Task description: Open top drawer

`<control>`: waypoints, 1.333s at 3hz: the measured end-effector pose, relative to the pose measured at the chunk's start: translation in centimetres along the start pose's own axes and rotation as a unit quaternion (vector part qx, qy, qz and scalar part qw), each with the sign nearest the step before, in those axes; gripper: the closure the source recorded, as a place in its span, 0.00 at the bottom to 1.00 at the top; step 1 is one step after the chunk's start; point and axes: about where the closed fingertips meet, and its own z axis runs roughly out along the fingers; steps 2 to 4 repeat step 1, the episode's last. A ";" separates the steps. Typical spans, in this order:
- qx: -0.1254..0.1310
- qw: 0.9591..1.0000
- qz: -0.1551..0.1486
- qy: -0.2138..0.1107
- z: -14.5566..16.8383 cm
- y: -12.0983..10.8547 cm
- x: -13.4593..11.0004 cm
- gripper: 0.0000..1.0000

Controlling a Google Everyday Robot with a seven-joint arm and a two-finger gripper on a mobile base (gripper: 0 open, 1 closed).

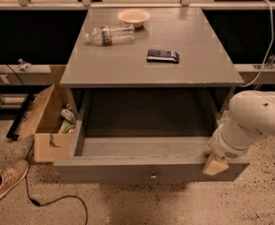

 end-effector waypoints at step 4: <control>-0.005 1.000 0.006 -0.019 -2.3 -1.6 0.8 0.00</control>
Offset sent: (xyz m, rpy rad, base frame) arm 0.0000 0.0000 0.0000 0.0000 0.0000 0.0000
